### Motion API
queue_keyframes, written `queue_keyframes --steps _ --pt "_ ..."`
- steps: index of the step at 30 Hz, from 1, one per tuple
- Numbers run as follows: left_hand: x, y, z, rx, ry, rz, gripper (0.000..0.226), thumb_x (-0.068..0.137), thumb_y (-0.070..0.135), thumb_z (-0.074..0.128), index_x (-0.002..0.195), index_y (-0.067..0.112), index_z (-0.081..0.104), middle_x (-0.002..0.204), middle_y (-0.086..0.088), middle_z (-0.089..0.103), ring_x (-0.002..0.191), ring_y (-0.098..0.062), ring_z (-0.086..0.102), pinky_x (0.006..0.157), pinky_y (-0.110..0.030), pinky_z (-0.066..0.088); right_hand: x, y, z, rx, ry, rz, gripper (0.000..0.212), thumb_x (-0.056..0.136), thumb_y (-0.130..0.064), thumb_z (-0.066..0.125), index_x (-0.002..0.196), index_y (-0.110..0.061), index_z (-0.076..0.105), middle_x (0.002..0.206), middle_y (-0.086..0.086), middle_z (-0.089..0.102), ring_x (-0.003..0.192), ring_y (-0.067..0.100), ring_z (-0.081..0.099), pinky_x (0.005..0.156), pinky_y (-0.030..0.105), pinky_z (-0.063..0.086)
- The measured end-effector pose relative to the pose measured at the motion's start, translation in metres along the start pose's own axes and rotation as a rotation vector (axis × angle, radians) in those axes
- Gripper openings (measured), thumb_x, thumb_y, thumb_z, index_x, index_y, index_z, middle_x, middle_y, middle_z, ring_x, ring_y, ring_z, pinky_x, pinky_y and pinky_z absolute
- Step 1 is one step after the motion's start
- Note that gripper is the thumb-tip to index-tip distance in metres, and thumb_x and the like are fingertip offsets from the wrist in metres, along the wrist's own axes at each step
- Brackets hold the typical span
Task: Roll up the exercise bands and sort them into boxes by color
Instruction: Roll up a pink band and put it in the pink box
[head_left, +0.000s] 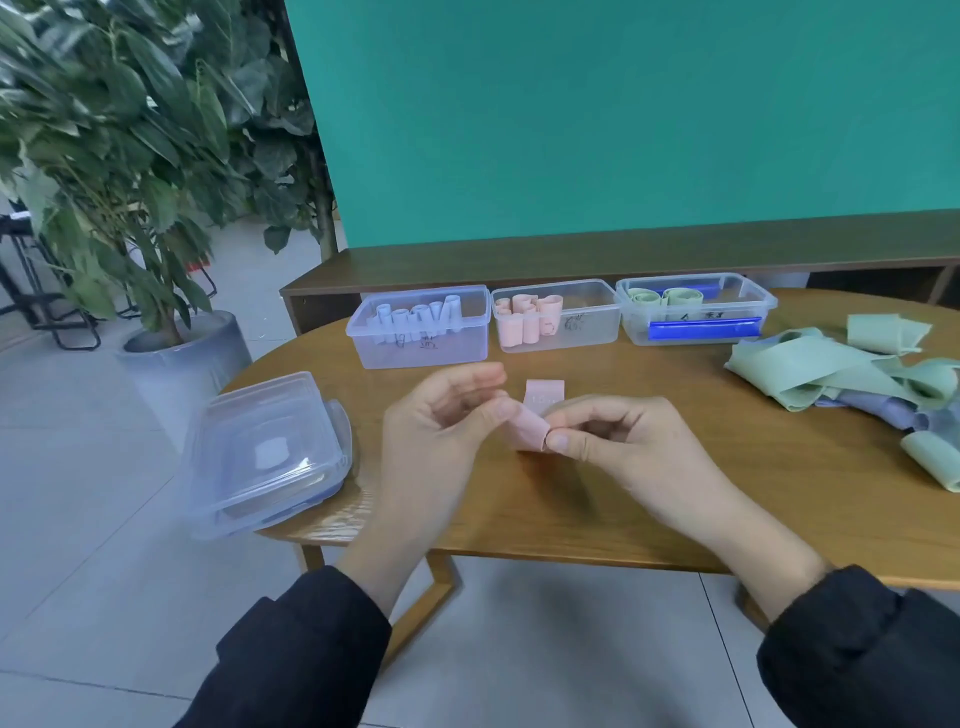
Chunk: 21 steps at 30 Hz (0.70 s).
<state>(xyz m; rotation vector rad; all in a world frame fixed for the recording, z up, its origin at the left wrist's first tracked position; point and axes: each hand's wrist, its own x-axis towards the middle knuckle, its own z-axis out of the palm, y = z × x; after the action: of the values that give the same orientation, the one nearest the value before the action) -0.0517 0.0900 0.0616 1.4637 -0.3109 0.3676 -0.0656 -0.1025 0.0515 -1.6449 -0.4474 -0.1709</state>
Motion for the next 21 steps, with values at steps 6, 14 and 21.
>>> queue_keyframes --steps 6,14,21 --pt "0.023 0.059 0.007 -0.016 -0.173 0.097 0.031 0.08 -0.003 0.079 0.1 0.019 0.075 0.1 0.0 0.079 0.098 -0.014 0.074 0.085 -0.024 0.056 0.014 -0.054 -0.002 0.099 -0.043 -0.054 0.025 0.066 -0.011 0.082 0.088 -0.007 0.072 0.083 0.01 0.075 0.076 0.017 0.071 0.072 0.022 0.055" --pt "0.04 0.119 0.017 0.017 -0.227 0.136 0.041 0.073 -0.008 0.083 0.107 0.011 0.072 0.099 -0.007 0.078 0.084 -0.021 0.075 0.077 -0.029 0.059 0.027 -0.107 0.005 0.129 0.108 -0.135 0.041 0.067 -0.002 0.085 0.099 0.003 0.061 0.085 0.01 0.071 0.072 0.016 0.067 0.061 0.019 0.051" --pt "0.042 0.139 0.015 0.106 -0.229 0.134 0.039 0.069 -0.006 0.086 0.101 0.012 0.073 0.09 -0.006 0.077 0.081 -0.018 0.074 0.077 -0.029 0.06 0.027 -0.13 0.004 -0.008 0.09 -0.122 0.03 0.072 -0.006 0.087 0.087 0.006 0.065 0.081 0.022 0.069 0.067 0.016 0.056 0.051 0.015 0.044"
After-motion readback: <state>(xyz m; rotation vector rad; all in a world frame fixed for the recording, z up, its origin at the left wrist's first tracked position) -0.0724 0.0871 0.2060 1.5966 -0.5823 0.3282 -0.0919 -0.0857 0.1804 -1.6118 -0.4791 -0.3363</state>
